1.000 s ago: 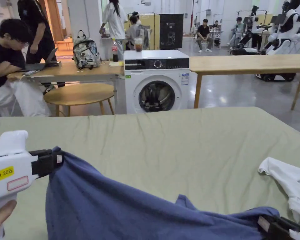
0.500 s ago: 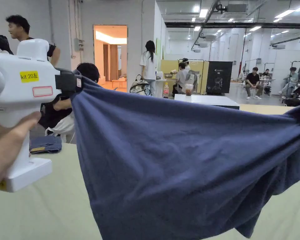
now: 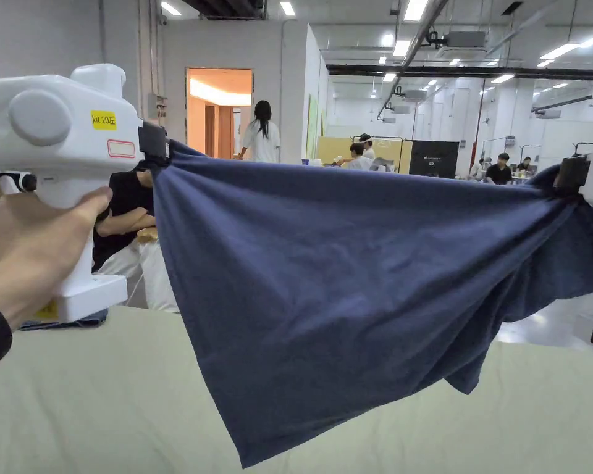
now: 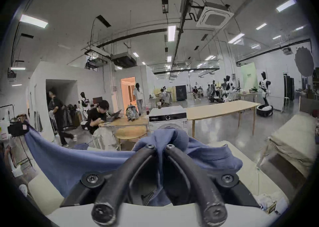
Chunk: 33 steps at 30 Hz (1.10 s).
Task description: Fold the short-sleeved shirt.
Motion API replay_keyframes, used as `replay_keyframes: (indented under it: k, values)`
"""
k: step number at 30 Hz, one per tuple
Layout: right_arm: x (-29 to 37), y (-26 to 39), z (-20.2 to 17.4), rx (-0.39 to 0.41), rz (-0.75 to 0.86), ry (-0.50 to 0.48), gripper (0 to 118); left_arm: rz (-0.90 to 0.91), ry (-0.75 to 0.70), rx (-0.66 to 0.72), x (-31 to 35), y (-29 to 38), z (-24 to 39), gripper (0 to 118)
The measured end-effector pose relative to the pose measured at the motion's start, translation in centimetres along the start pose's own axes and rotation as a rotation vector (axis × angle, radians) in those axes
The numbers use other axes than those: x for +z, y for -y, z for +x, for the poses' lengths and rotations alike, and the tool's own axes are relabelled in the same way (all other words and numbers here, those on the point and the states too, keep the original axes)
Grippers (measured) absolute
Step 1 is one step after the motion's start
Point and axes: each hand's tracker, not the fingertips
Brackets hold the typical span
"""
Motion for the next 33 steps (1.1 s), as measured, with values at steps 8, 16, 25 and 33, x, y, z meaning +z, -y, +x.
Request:
replay_keyframes:
  k: [8, 16, 25, 33]
  values:
    - [-7.9, 6.5, 1.9, -0.027, -0.081, 0.030, 3, -0.108, -0.026, -0.025, -7.9, 8.0, -0.7, 0]
    - [-8.8, 13.5, 4.9, -0.019, -0.175, 0.018, 3, -0.231, 0.037, 0.080, -7.7, 16.0, -1.7, 0]
    - [6.0, 27.7, 8.2, -0.019, -0.364, 0.041, 3, -0.359, 0.068, 0.104, 7.4, 30.2, 0.6, 0]
    - [20.7, 41.0, 9.3, -0.101, -0.545, 0.141, 3, -0.535, 0.012, 0.226, 20.7, 41.2, 4.0, 0]
